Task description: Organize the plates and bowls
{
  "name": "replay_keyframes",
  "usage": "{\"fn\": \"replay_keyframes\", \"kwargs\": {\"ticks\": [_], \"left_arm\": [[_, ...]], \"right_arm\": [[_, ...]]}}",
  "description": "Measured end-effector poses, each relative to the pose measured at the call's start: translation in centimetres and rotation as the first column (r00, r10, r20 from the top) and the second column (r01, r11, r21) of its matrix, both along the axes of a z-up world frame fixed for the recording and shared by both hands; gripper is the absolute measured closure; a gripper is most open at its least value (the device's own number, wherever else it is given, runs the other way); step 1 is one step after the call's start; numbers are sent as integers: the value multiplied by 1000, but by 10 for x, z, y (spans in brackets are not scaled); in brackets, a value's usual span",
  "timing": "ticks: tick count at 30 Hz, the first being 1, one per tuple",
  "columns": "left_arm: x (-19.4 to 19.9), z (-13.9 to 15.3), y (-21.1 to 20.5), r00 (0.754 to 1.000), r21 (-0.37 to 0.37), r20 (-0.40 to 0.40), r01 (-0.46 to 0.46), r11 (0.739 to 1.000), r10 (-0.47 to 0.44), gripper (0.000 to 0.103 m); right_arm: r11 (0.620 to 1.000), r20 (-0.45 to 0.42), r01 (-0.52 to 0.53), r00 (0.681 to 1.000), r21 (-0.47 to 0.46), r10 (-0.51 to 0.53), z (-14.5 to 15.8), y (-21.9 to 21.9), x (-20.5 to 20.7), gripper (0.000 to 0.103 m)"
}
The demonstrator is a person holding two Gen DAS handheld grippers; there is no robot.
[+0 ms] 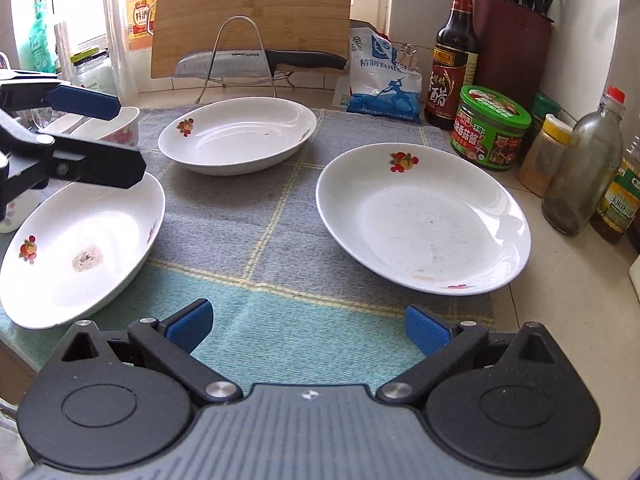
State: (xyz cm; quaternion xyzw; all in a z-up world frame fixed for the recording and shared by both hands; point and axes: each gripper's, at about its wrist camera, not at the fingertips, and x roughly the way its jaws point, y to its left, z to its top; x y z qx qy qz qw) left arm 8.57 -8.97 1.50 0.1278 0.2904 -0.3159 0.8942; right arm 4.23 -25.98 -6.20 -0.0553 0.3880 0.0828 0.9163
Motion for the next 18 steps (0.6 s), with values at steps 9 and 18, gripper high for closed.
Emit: {"fn": "replay_keyframes", "kwargs": {"ticks": [9,18], "left_arm": [[-34,-6,60,998,2,0,-66,998,66,6],[-60,-17,105,997,41,-21,-71,997,72,6]], "right_arm": [[999,7,-32,999,-38,32,7,45,-15,0],[997,22,-50,998,-53,51,14,80,-29,0]]}}
